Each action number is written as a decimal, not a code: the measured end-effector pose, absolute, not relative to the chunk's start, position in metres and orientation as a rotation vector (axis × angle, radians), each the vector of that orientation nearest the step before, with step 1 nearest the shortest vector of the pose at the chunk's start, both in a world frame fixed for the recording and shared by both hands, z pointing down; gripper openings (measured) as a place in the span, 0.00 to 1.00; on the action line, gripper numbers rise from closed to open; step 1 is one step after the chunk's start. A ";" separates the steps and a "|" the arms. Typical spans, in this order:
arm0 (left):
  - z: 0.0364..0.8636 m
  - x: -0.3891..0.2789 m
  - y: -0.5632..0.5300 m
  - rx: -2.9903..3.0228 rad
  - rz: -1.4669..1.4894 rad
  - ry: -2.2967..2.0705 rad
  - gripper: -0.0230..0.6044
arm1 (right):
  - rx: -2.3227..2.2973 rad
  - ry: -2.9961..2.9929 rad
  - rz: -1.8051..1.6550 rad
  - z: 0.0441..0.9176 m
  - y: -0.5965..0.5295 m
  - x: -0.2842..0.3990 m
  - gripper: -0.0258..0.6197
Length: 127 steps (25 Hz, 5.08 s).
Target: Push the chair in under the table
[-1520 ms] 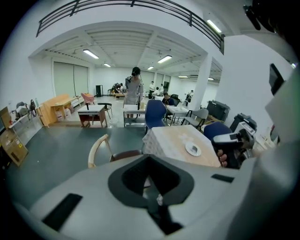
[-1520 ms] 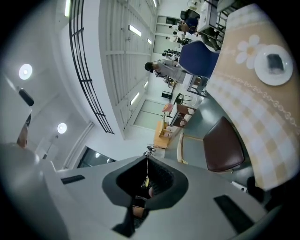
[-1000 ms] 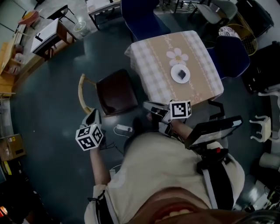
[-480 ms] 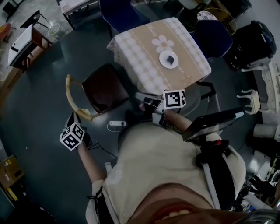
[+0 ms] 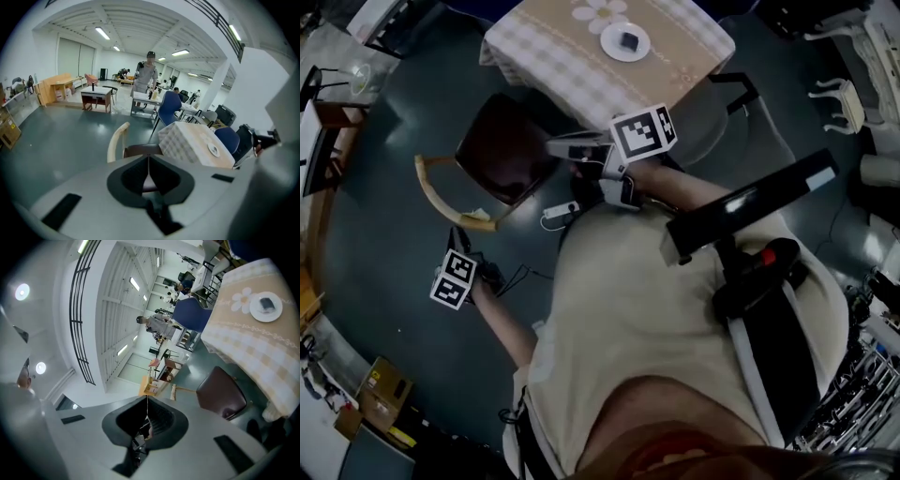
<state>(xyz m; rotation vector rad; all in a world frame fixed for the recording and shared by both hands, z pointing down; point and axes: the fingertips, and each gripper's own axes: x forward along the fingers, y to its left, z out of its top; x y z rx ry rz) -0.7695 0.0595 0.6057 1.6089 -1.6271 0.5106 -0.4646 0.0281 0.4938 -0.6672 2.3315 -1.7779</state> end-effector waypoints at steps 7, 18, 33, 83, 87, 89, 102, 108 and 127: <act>0.646 -0.810 0.070 1.446 0.542 -1.699 0.48 | -0.856 2.348 -1.840 0.529 0.041 -0.444 0.06; 0.725 -0.845 0.063 1.216 0.545 -1.570 0.56 | -0.776 2.290 -1.838 0.527 0.031 -0.439 0.06; 0.794 -0.816 0.022 1.119 0.565 -1.428 0.46 | -0.988 2.179 -1.884 0.540 0.020 -0.390 0.06; 0.874 -0.829 0.060 0.969 0.907 -1.164 0.28 | -1.100 2.071 -1.962 0.559 0.044 -0.382 0.06; 0.874 -0.823 0.062 0.966 0.925 -1.157 0.28 | -1.097 2.072 -1.970 0.562 0.044 -0.383 0.06; 0.873 -0.820 0.062 0.965 0.920 -1.160 0.28 | -1.087 2.078 -1.981 0.564 0.043 -0.385 0.06; 0.872 -0.800 0.062 1.016 0.963 -1.146 0.32 | -1.078 2.106 -1.975 0.566 0.043 -0.383 0.06; 0.873 -0.805 0.066 1.006 1.000 -1.134 0.34 | -1.052 2.121 -1.969 0.565 0.044 -0.388 0.06; 0.882 -0.802 0.071 0.979 1.072 -1.138 0.38 | -1.093 2.084 -1.951 0.568 0.051 -0.371 0.06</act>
